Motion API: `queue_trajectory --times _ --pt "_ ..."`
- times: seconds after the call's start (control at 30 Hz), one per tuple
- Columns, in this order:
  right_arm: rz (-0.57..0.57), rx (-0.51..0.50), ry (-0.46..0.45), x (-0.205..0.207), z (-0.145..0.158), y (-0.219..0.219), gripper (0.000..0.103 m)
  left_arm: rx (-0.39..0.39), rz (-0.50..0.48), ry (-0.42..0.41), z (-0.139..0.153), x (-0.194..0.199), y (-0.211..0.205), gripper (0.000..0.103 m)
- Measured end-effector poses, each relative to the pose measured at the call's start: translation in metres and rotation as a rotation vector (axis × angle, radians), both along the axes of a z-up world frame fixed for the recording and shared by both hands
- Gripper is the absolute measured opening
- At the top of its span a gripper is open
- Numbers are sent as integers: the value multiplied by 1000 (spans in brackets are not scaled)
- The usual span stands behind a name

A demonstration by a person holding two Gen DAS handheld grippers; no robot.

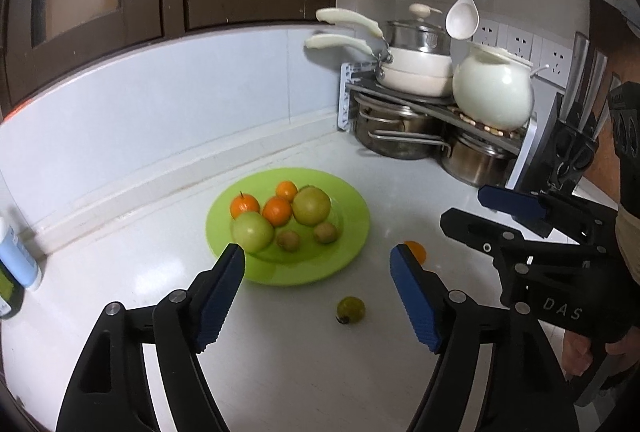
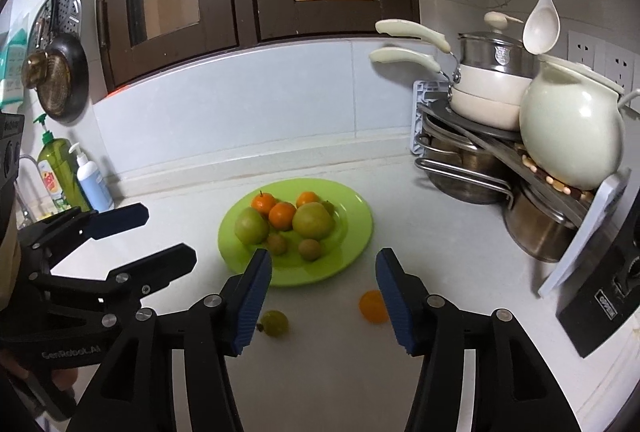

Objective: Organize fruits
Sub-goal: 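Grasp the small green fruit with the left tool while the right tool grasps the orange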

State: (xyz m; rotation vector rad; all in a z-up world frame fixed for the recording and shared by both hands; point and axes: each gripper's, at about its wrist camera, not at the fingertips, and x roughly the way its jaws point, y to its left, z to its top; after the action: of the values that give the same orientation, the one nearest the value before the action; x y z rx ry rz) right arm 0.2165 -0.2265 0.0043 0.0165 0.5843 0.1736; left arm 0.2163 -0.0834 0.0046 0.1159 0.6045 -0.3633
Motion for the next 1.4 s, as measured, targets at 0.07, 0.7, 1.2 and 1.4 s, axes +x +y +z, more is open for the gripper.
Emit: queue_trajectory --times 0.07,0.7,1.2,1.4 --pt "0 1 9 1 -4 -4 55 8 3 11 -5 0 -3 76" --pt "-21 4 146 19 -62 -29 55 65 -68 159 -70 13 -32 76" --pt "-12 3 238 53 -103 -37 55 105 -90 254 -105 46 -44 56" --pt "-10 16 241 65 -108 -36 54 102 -114 275 -107 53 -47 46"
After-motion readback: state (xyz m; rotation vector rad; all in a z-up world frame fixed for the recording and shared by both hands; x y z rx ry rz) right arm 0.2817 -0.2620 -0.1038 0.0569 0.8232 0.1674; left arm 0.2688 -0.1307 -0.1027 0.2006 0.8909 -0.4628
